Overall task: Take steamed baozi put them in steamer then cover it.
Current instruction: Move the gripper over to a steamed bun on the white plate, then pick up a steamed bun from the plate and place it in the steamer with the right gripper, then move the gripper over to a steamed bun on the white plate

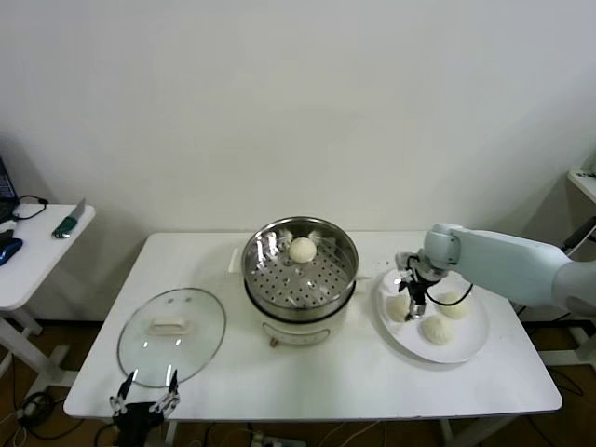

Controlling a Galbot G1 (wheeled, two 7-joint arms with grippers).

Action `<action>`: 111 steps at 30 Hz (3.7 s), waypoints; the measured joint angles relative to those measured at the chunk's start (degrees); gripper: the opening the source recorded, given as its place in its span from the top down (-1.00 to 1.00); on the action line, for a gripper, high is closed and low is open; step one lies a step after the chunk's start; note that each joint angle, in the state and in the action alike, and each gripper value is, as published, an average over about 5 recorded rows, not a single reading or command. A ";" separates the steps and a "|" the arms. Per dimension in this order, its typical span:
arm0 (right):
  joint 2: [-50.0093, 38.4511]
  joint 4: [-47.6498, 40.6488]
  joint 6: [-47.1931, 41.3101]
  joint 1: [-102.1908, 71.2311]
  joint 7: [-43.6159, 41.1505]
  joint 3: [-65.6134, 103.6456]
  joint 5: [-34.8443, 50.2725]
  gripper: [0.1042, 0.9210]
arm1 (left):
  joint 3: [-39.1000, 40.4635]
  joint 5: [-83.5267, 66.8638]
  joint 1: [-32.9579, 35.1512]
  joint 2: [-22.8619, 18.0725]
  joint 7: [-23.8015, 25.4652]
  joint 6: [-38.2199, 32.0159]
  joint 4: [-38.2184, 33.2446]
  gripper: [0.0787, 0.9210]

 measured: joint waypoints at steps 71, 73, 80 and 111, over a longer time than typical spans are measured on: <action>31.67 2.86 -1.21 23.52 -2.13 -10.34 20.12 -0.44 | 0.07 -1.15 0.16 2.00 -0.76 0.81 -3.05 -0.77; 32.65 1.94 -1.31 22.26 -1.64 -10.23 19.57 -0.45 | 0.09 -1.15 0.17 2.00 -0.77 0.79 -3.05 -0.77; 35.68 -1.75 -1.40 18.53 -0.15 -9.48 17.93 -0.44 | 0.13 -1.16 0.20 1.95 -0.85 0.57 -3.05 -0.77; 27.10 3.60 -0.33 26.02 -1.76 -10.52 20.32 -0.76 | 0.20 -1.23 0.39 1.37 -1.15 0.46 -3.68 -0.77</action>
